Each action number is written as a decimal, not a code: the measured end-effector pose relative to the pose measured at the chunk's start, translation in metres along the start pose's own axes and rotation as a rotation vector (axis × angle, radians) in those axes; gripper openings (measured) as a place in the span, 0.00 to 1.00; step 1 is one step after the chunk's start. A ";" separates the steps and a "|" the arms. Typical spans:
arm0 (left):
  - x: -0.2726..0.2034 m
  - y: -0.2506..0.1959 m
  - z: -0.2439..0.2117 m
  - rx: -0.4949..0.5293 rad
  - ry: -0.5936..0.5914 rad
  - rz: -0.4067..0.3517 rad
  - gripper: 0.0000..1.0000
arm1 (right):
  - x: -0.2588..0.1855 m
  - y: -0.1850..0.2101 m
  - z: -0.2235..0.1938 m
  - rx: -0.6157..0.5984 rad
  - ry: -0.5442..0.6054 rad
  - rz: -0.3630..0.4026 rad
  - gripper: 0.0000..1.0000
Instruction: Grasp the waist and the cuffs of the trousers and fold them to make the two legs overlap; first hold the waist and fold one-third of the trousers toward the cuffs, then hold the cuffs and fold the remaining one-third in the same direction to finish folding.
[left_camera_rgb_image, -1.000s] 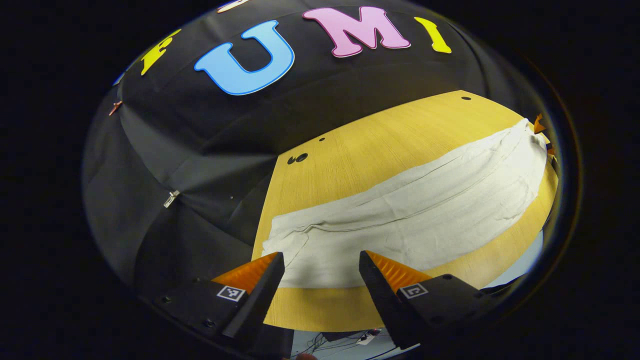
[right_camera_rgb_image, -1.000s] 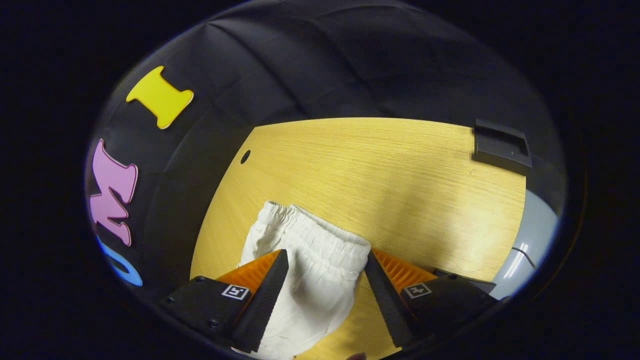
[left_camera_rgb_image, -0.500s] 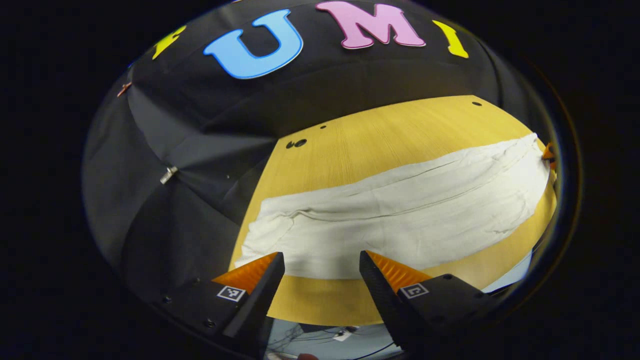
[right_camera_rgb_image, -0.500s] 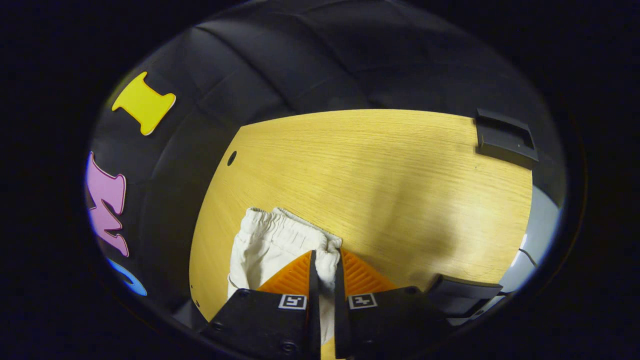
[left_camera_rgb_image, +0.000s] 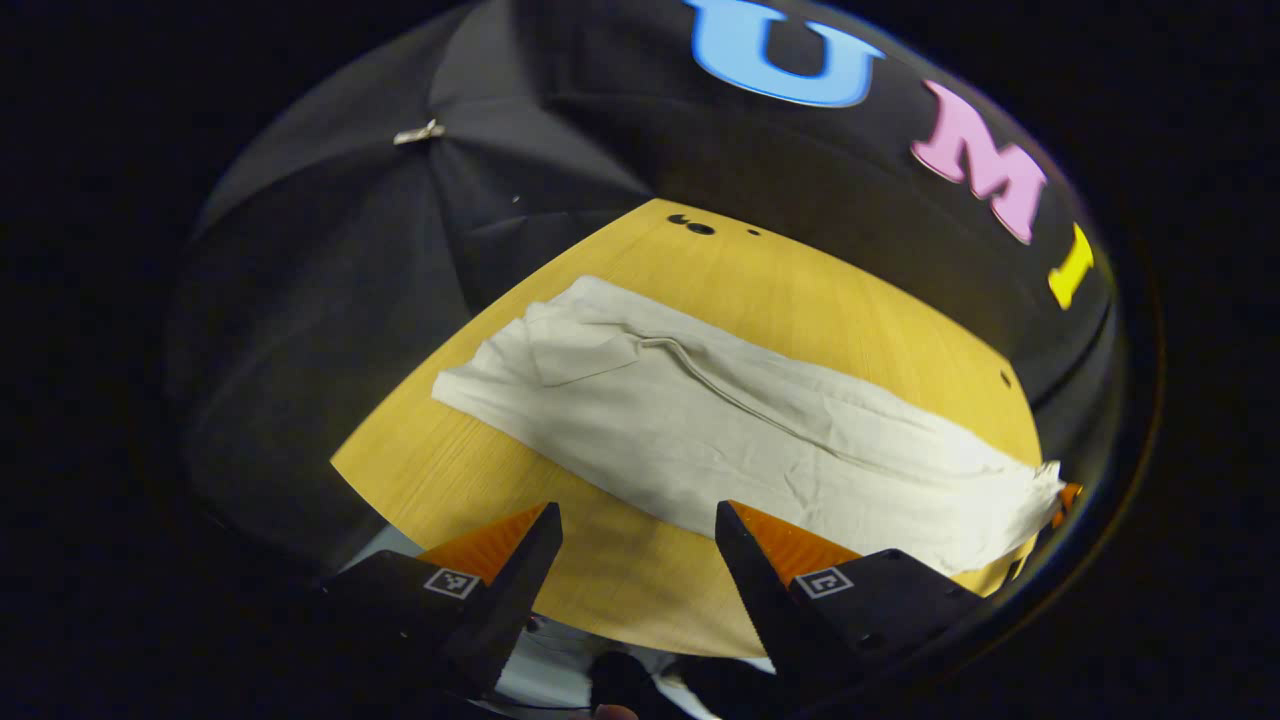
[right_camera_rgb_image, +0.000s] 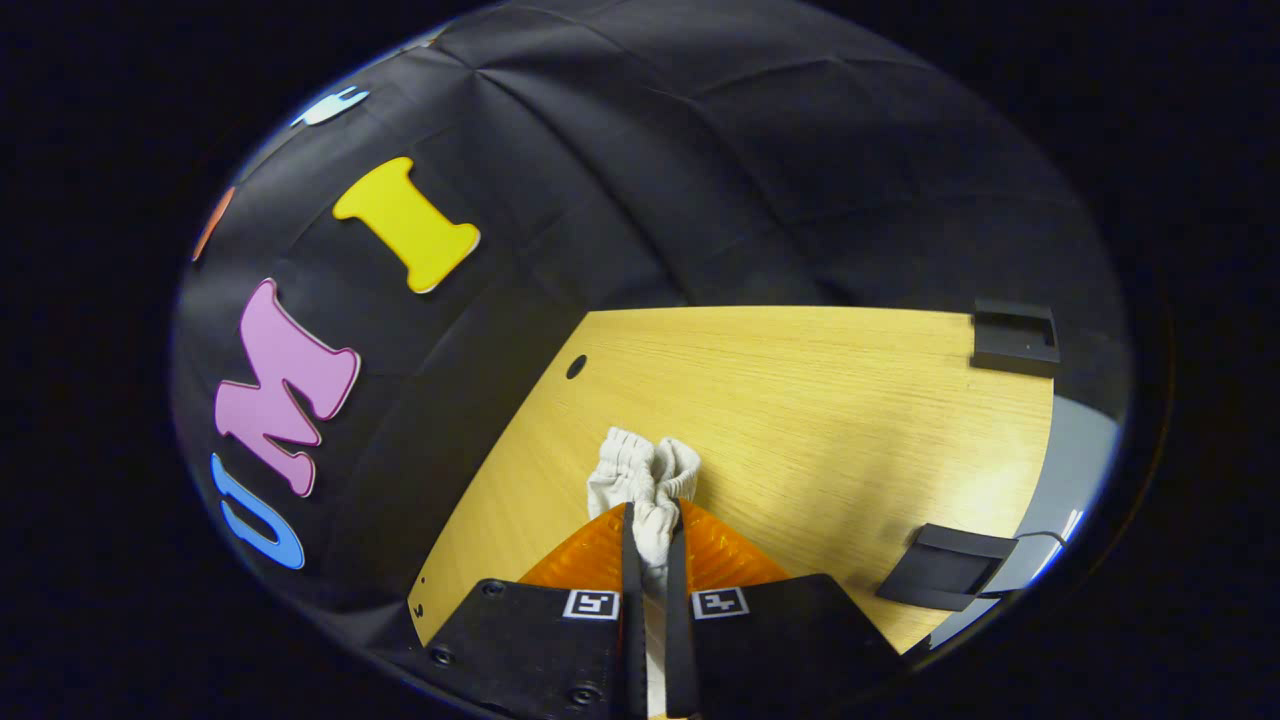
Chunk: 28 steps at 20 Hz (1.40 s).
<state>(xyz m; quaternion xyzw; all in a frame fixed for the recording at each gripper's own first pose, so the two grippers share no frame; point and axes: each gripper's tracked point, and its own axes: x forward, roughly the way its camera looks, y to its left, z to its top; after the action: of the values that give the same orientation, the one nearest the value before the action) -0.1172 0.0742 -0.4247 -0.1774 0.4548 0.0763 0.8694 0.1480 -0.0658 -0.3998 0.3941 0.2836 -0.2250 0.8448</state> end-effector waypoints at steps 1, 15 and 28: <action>0.009 0.004 0.002 -0.053 0.007 -0.019 0.98 | -0.009 0.019 0.001 -0.015 -0.024 0.026 0.12; 0.056 0.045 0.042 -0.226 0.008 -0.067 0.96 | -0.089 0.219 -0.093 -0.373 -0.057 0.345 0.12; 0.087 0.044 0.068 -0.214 0.000 -0.013 0.92 | -0.092 0.205 -0.382 -0.969 0.359 0.449 0.12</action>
<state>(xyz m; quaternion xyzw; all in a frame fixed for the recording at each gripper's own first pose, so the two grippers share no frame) -0.0283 0.1379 -0.4704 -0.2722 0.4427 0.1189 0.8461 0.0883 0.3729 -0.4308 0.0437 0.4030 0.1868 0.8949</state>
